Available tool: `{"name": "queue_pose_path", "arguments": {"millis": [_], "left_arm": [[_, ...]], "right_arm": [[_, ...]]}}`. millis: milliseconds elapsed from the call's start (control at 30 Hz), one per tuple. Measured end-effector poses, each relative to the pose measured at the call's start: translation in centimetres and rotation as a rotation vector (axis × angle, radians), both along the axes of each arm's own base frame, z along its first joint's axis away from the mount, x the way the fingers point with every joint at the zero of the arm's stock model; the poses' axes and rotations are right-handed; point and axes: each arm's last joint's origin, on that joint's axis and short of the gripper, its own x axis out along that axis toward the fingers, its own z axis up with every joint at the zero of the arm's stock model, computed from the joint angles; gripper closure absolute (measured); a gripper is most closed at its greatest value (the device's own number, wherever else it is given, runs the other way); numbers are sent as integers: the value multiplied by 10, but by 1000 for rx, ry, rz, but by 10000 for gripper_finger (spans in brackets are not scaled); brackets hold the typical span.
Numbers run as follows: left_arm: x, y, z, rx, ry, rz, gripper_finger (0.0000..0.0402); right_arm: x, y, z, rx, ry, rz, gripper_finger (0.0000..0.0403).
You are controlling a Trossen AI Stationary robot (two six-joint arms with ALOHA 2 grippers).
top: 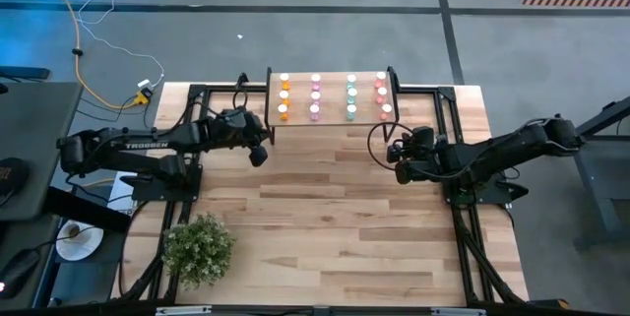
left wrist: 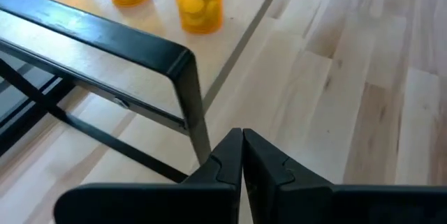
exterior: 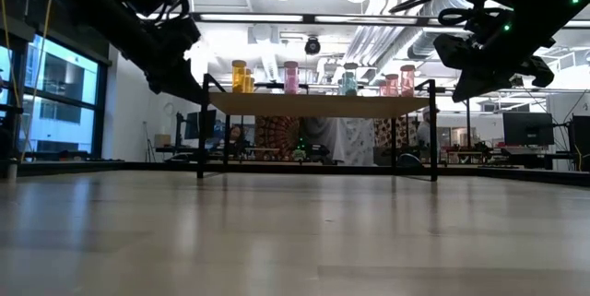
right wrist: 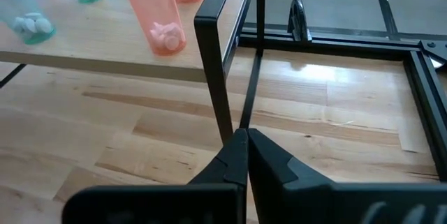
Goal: Pick and place medicine bottles onto shelf by color
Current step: Adjust the shelf, then return to Home Position
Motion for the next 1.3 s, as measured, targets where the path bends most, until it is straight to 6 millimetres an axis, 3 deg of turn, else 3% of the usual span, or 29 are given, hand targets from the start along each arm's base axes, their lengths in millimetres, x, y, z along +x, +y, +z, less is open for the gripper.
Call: {"name": "queue_pose_path", "arguments": {"millis": [800,1300], "left_arm": [[-5,18,1,17,-24,91,401],[-4,16,1,5,-33,63,401]], "right_arm": [[1,0,0,6,-12,2,403],[10,-1,1,90,-22,75,403]]}}
